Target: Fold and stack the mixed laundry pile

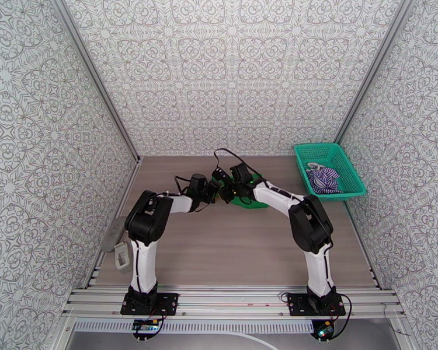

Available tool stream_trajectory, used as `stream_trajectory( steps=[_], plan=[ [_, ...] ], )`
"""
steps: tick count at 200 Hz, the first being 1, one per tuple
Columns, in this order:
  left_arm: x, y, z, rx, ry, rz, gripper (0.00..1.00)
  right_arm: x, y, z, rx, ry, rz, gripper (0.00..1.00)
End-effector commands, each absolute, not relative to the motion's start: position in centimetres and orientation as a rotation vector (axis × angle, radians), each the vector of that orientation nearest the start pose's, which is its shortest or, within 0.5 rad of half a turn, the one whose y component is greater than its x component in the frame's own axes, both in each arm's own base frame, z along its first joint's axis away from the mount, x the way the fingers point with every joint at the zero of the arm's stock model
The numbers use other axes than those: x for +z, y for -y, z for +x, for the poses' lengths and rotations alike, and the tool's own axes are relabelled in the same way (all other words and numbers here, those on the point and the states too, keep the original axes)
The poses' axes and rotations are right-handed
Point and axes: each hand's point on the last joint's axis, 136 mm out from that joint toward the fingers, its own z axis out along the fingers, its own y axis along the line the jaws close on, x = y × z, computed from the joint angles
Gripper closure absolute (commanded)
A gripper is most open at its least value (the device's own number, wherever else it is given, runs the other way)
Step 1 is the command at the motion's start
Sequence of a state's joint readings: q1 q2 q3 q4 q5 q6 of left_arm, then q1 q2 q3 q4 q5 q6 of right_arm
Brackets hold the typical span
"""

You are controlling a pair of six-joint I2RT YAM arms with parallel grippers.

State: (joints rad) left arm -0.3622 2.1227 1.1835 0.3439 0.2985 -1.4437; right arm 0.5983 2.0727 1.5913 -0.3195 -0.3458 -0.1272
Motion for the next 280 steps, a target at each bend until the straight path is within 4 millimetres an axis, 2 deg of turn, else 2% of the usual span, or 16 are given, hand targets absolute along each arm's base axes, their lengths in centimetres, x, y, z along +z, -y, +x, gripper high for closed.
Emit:
stream_trajectory(
  steps=[1, 27, 37, 56, 64, 86, 104, 140, 168, 197, 231, 235, 269, 280],
  plan=[
    [3.4, 24.8, 50.0, -1.244, -2.232, -1.106, 0.64, 12.3, -36.2, 42.2, 0.670, -2.163, -1.007, 0.98],
    [3.0, 24.8, 50.3, -1.241, -2.237, -1.099, 0.88, 11.9, -35.8, 41.8, 0.665, -2.172, -1.001, 0.97],
    [3.0, 24.6, 50.5, -1.231, -2.238, -1.091, 1.00, 12.0, -35.7, 41.6, 0.661, -2.176, -0.998, 0.92],
    [3.6, 24.1, 51.0, -1.201, -2.253, -1.023, 1.00, 12.6, -35.0, 40.9, 0.671, -2.187, -0.977, 0.63],
    [4.1, 23.7, 51.1, -1.161, -2.278, -0.970, 1.00, 13.2, -34.7, 40.4, 0.697, -2.191, -0.958, 0.55],
    [5.2, 21.9, 51.6, -1.028, -2.362, -0.813, 1.00, 15.6, -33.3, 39.7, 0.747, -2.183, -0.851, 0.44],
    [5.8, 20.0, 51.9, -0.921, -2.437, -0.675, 1.00, 17.3, -31.2, 39.8, 0.720, -2.181, -0.740, 0.41],
    [6.2, 14.8, 52.5, -0.635, -2.558, -0.430, 1.00, 19.6, -27.3, 40.7, 0.669, -2.175, -0.568, 0.40],
    [7.0, 9.1, 53.9, -0.423, -2.576, -0.342, 1.00, 19.4, -25.2, 41.7, 0.602, -2.187, -0.503, 0.40],
    [9.4, 3.1, 56.0, -0.250, -2.537, -0.304, 1.00, 18.6, -24.4, 42.2, 0.573, -2.209, -0.479, 0.40],
    [11.5, -4.0, 58.2, -0.199, -2.449, -0.372, 1.00, 18.3, -24.1, 42.7, 0.555, -2.218, -0.475, 0.40],
    [10.5, -4.8, 58.4, -0.203, -2.458, -0.387, 1.00, 18.4, -24.1, 42.9, 0.552, -2.217, -0.473, 0.40],
    [11.3, -10.8, 60.4, -0.154, -2.383, -0.439, 1.00, 17.7, -24.0, 43.6, 0.539, -2.238, -0.472, 0.40],
    [10.8, -12.5, 60.6, -0.150, -2.377, -0.464, 1.00, 17.5, -24.1, 43.7, 0.535, -2.246, -0.474, 0.40]
  ],
)
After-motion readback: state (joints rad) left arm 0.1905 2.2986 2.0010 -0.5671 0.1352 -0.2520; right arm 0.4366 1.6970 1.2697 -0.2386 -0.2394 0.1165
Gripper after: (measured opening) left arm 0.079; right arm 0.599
